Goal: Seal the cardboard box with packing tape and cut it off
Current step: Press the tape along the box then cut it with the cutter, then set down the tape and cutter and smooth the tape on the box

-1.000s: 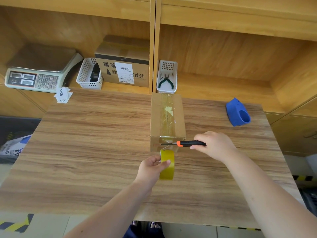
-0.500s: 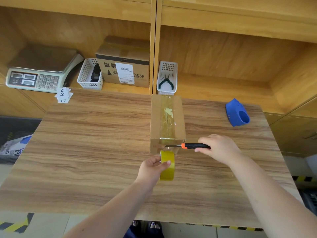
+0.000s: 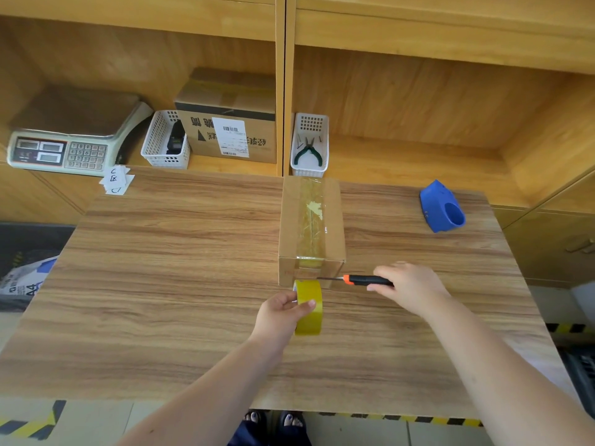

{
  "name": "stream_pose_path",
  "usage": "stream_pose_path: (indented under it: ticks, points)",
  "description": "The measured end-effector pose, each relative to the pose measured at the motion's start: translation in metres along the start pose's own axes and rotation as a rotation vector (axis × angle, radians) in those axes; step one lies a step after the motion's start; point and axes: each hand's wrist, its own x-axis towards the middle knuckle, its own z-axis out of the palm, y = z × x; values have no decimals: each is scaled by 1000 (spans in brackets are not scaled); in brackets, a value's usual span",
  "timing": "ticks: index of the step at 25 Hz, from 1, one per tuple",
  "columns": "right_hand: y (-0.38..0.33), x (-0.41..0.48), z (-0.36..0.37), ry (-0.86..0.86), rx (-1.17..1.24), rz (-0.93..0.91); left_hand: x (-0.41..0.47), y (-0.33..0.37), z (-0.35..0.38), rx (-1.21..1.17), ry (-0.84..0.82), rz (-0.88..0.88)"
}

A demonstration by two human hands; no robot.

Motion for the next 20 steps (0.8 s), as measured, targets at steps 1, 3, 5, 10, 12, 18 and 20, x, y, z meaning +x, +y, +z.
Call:
stream_pose_path:
  ticks: [1, 3, 5, 10, 12, 18, 20]
  points:
    - [1, -3, 6, -19, 44, 37, 1, -2, -2, 36, 4, 10]
    - [-1, -11, 27, -71, 233, 135, 3, -10, -8, 183, 11, 51]
    - [-9, -21, 58, -92, 443, 222, 4, -19, -18, 519, -1, 134]
    - [-44, -38, 120, -62, 736, 416, 5, -36, -38, 1539, -89, 411]
    - [-52, -38, 136, -42, 742, 467, 7, -42, -38, 1756, -114, 454]
    - [-61, -34, 165, 20, 587, 444, 23, -57, -44, 1988, -183, 519]
    - [-60, -32, 160, 17, 611, 447, 22, -54, -49, 1951, -210, 529]
